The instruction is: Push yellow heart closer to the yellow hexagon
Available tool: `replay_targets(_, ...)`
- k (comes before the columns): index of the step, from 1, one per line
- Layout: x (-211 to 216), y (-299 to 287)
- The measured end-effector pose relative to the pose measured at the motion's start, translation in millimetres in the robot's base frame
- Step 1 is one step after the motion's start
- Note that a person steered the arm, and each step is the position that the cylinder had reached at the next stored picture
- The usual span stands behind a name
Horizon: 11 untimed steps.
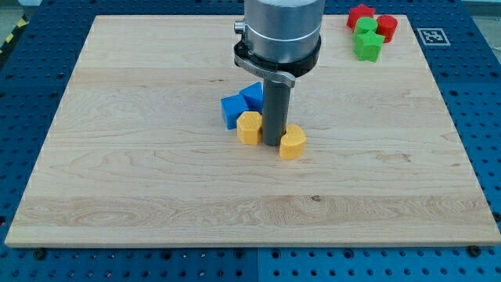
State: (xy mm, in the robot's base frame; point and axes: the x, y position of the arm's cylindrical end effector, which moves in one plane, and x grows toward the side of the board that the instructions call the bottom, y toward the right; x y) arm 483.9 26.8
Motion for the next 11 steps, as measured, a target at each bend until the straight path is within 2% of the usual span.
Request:
replay_targets(1,37,8)
replay_targets(2,64,48)
replay_targets(3,68,83)
replay_targets(5,68,58)
replay_targets(11,-10,55)
